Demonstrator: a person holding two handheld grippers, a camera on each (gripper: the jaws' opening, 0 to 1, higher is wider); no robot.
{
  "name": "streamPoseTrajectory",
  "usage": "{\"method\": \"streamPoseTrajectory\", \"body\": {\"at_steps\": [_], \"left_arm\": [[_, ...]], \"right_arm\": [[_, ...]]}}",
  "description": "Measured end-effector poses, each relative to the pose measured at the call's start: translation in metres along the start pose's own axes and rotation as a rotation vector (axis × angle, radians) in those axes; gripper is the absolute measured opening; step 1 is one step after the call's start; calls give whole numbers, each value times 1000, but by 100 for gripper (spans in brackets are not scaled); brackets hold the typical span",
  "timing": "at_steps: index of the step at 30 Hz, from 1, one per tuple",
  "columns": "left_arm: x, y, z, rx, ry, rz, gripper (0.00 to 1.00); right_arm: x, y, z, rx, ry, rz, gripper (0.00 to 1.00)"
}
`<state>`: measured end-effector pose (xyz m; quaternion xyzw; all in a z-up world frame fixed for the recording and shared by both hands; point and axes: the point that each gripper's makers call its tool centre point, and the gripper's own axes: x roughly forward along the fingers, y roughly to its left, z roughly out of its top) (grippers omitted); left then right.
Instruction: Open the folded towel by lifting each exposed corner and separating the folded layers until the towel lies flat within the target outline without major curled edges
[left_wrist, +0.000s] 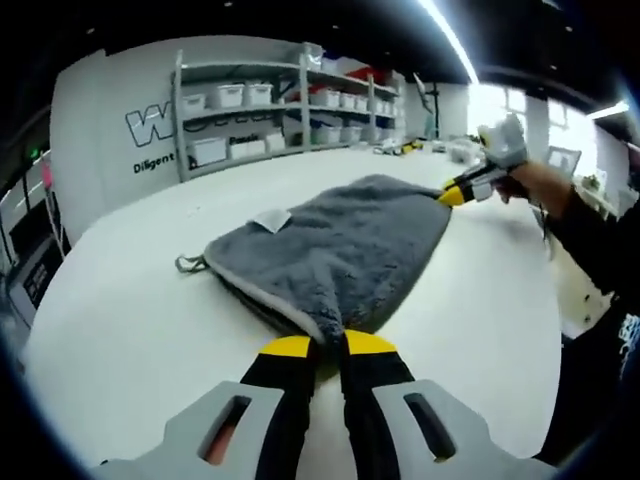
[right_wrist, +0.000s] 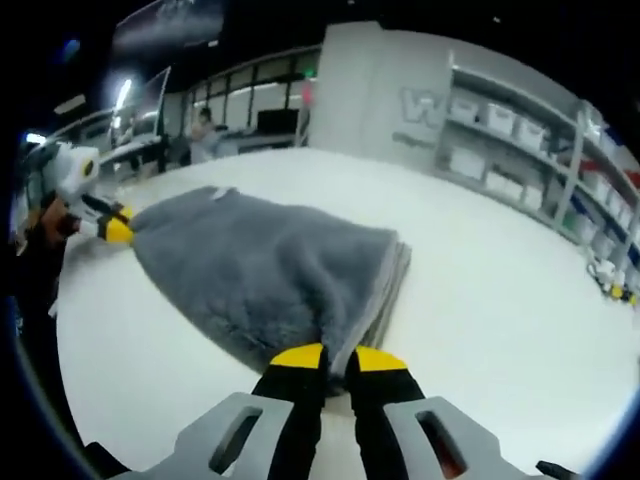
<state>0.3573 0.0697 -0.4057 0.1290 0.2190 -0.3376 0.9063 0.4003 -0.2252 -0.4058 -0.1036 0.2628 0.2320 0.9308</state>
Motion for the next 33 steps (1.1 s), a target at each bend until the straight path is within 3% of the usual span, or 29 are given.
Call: {"method": "streamPoseTrajectory", "body": {"at_steps": [3, 9, 17, 25, 33], "left_arm": [[-1, -9, 0, 16, 7, -20, 8], [-3, -24, -1, -5, -4, -60, 7], [-6, -41, -4, -9, -11, -86, 7], [-6, -64, -3, 26, -25, -131, 6], [-4, -82, -1, 51, -31, -166, 5]], "right_arm": [[5, -6, 2, -16, 17, 9, 3], [16, -10, 7, -182, 114, -22, 2], [37, -15, 15, -233, 205, -24, 2], [65, -23, 29, -286, 252, -44, 2], [83, -28, 39, -274, 280, -1, 2]]}}
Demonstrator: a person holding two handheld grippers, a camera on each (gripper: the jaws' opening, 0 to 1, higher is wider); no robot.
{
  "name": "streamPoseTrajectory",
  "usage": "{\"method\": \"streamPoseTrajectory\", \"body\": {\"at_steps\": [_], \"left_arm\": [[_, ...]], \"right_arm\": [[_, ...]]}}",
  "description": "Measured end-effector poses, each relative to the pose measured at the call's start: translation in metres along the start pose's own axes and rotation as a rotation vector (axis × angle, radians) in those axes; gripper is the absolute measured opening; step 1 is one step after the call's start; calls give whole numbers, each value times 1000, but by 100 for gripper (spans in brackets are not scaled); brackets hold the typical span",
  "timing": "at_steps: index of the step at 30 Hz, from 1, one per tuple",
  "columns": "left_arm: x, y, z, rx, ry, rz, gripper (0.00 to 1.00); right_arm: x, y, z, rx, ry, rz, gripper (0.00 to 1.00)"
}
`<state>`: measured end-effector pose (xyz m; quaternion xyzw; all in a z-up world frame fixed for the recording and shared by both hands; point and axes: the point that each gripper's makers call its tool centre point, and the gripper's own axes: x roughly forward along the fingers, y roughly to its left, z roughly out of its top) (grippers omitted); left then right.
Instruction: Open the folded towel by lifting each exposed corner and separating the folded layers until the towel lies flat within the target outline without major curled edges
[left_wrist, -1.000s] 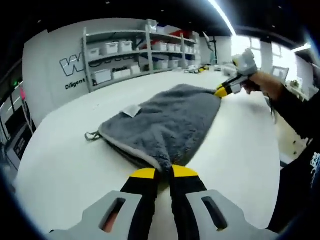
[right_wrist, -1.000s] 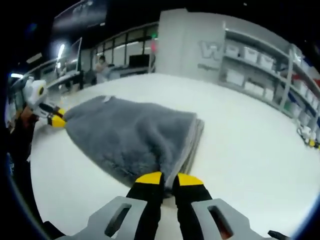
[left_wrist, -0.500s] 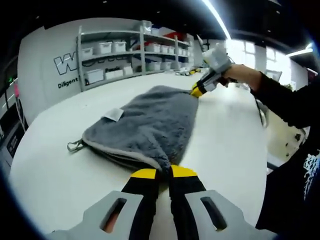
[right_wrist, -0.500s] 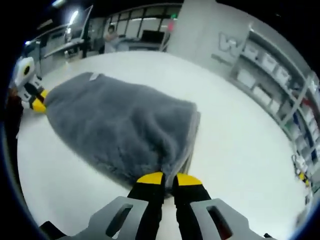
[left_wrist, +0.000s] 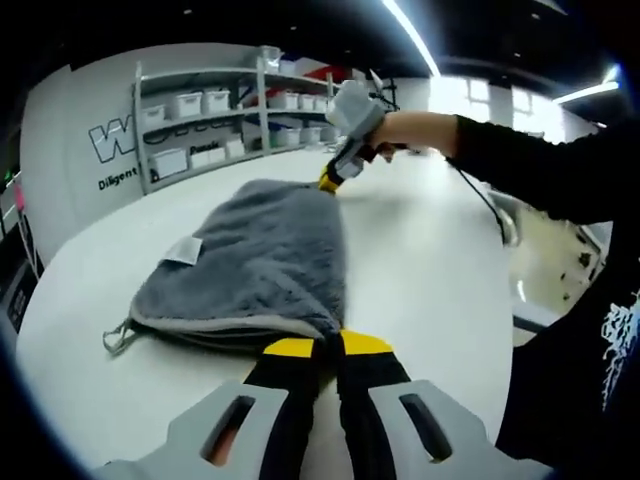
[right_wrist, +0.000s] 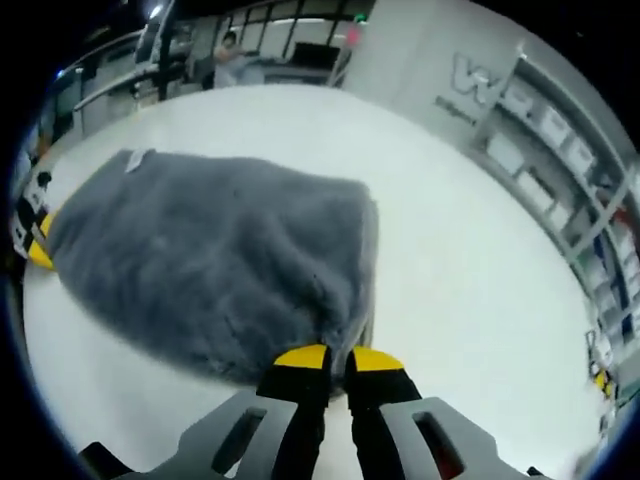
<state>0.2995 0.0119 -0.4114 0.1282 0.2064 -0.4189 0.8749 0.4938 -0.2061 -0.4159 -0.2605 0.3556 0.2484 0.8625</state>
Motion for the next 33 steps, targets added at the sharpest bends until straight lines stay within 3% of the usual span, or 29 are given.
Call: {"method": "streamPoseTrajectory", "body": {"at_steps": [1, 6, 12, 21, 27, 33], "left_arm": [[1, -2, 0, 2, 0, -3, 5], [5, -13, 3, 18, -4, -29, 5], [12, -32, 7, 57, -13, -71, 4], [23, -53, 14, 101, -25, -116, 3], [32, -65, 20, 132, -31, -141, 3], [41, -70, 25, 176, -28, -144, 3]], "right_arm": [[2, -1, 3, -51, -6, -5, 2], [9, 0, 9, -119, 16, -18, 1], [18, -4, 19, -144, 57, -8, 1], [34, 0, 39, -264, 98, 13, 1], [50, -4, 57, -314, 89, 49, 1], [57, 2, 67, -306, 111, 75, 1]]}}
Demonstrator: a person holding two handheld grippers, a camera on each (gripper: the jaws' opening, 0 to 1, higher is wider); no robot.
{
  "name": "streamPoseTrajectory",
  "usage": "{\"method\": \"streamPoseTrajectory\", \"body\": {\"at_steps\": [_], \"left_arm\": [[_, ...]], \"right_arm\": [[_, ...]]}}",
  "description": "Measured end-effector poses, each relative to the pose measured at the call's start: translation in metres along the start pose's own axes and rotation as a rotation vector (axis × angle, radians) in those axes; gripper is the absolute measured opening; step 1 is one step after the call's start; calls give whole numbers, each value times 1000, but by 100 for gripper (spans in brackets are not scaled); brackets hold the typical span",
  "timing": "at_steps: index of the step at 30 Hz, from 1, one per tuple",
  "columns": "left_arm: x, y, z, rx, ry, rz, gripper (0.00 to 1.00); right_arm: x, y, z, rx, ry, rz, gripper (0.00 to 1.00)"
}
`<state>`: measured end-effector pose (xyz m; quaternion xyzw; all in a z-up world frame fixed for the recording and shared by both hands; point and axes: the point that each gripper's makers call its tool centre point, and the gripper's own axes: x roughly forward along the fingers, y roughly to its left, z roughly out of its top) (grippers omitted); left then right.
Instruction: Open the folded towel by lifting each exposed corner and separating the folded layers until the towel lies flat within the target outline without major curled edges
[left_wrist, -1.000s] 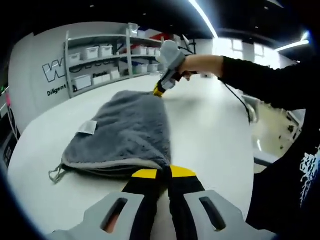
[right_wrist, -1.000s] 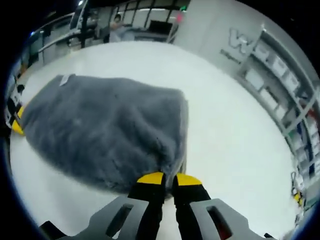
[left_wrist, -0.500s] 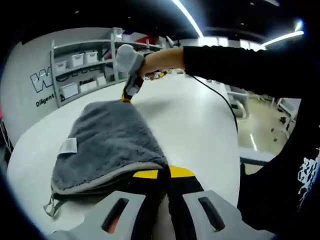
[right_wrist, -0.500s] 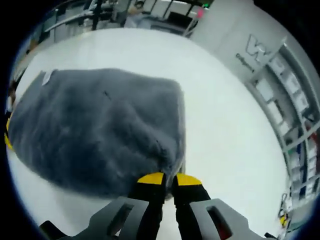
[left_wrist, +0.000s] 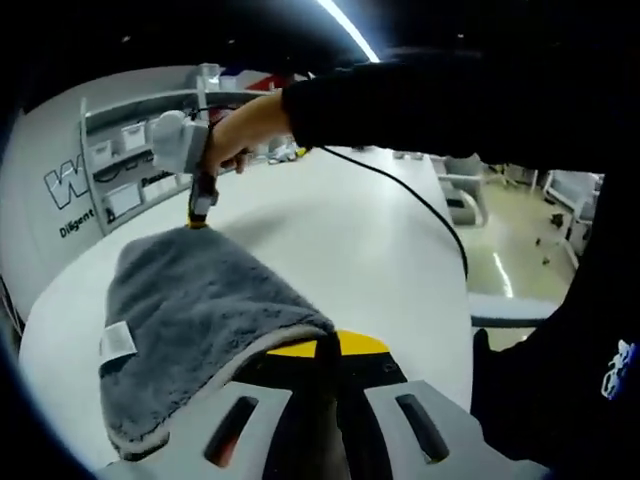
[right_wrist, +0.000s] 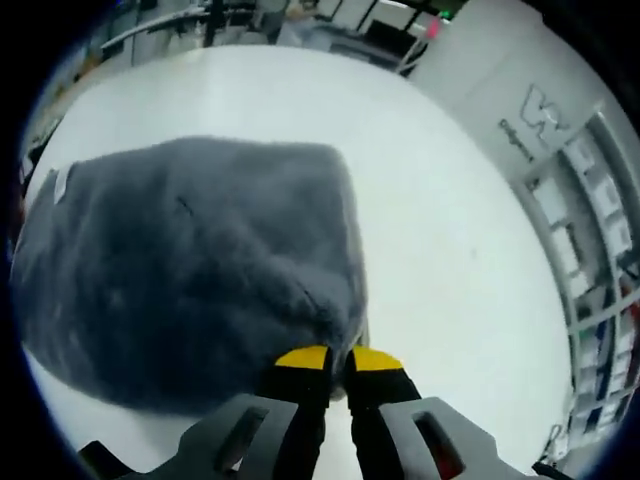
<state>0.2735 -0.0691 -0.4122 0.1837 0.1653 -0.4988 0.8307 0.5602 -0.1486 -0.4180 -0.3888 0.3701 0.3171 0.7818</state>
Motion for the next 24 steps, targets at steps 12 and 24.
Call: {"method": "streamPoseTrajectory", "body": {"at_steps": [12, 24], "left_arm": [[14, 0, 8, 28, 3, 14, 3], [24, 2, 12, 85, 19, 33, 2]], "right_arm": [[14, 8, 35, -95, -31, 12, 1], [20, 15, 51, -132, -44, 15, 1]]}}
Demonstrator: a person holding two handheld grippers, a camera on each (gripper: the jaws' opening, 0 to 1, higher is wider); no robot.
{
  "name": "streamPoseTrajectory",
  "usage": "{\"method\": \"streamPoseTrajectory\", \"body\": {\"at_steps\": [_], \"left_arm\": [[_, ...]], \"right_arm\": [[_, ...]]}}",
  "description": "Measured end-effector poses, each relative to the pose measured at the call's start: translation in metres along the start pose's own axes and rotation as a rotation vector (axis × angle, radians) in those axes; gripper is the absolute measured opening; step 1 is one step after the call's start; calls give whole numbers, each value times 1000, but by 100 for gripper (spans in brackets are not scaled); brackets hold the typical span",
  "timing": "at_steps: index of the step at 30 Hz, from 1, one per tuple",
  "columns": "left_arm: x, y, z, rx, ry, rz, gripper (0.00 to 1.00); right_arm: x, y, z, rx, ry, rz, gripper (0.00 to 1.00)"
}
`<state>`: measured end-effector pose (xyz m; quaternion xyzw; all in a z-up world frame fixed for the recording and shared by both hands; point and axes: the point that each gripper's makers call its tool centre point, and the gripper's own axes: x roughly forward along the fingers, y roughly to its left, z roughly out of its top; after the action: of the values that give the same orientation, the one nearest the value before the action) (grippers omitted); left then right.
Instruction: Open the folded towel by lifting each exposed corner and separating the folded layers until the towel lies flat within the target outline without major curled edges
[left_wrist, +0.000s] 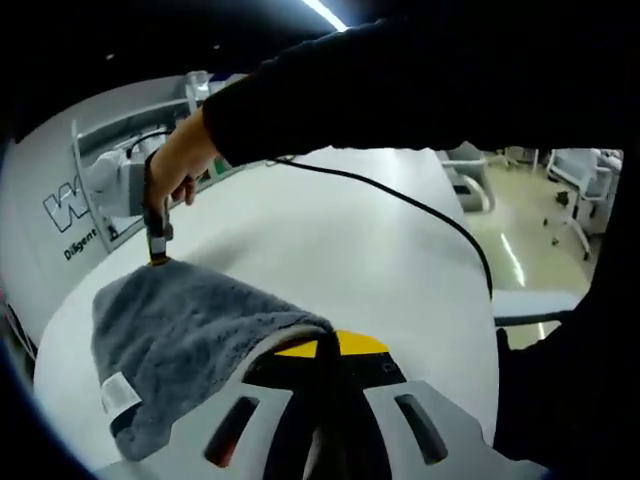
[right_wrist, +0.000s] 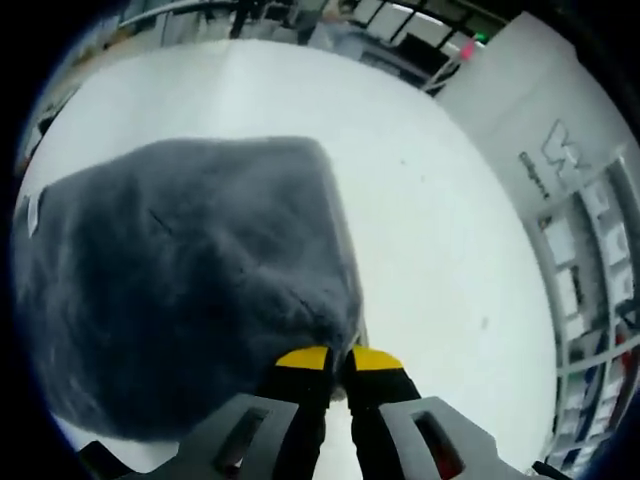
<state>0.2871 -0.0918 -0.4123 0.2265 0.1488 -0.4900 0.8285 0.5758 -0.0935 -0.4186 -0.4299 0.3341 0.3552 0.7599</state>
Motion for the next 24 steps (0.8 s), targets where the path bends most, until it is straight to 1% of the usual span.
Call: {"method": "streamPoseTrajectory", "body": {"at_steps": [5, 8, 10, 11, 12, 20, 24], "left_arm": [[2, 1, 0, 6, -2, 5, 2], [4, 2, 1, 18, 1, 14, 2], [5, 3, 1, 22, 2, 17, 2], [6, 3, 2, 24, 3, 19, 2], [6, 4, 2, 23, 4, 19, 2], [9, 4, 2, 43, 12, 31, 2], [8, 5, 2, 32, 6, 28, 2]], "right_arm": [[2, 1, 6, 12, -36, 8, 1], [5, 1, 11, 11, -44, 11, 1], [7, 1, 13, -3, -41, 3, 1], [7, 0, 14, -52, -30, -15, 1], [8, 1, 15, -62, -24, -18, 1], [11, -2, 17, -47, -20, -13, 1], [13, -7, 17, -47, -17, -16, 1]]}}
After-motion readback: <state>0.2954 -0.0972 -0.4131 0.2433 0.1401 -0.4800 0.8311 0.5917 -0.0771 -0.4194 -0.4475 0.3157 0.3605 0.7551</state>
